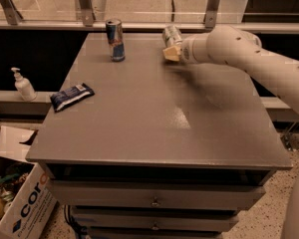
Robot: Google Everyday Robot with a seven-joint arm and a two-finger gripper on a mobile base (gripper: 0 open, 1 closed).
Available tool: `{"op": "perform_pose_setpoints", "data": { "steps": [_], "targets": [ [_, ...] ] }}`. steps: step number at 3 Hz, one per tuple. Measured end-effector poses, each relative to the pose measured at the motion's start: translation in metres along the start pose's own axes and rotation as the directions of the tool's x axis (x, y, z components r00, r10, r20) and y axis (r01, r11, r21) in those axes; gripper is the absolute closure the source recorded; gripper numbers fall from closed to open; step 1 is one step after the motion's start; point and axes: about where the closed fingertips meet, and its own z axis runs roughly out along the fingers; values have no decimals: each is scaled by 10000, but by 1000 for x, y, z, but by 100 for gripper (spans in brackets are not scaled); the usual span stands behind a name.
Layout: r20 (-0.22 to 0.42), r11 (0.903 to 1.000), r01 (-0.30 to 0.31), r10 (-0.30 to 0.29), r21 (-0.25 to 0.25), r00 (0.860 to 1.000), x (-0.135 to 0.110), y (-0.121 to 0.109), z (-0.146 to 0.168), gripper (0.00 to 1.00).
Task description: Pick 7up can
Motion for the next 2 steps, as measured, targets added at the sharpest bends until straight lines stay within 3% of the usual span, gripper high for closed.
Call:
{"op": "perform_pose_setpoints", "data": {
  "steps": [1,2],
  "targets": [
    [87,9991,170,-167,-379,9998,-3,-1,-24,100],
    [-15,9923,432,-436,-1161,9990,2,8,-55,100]
  ]
}}
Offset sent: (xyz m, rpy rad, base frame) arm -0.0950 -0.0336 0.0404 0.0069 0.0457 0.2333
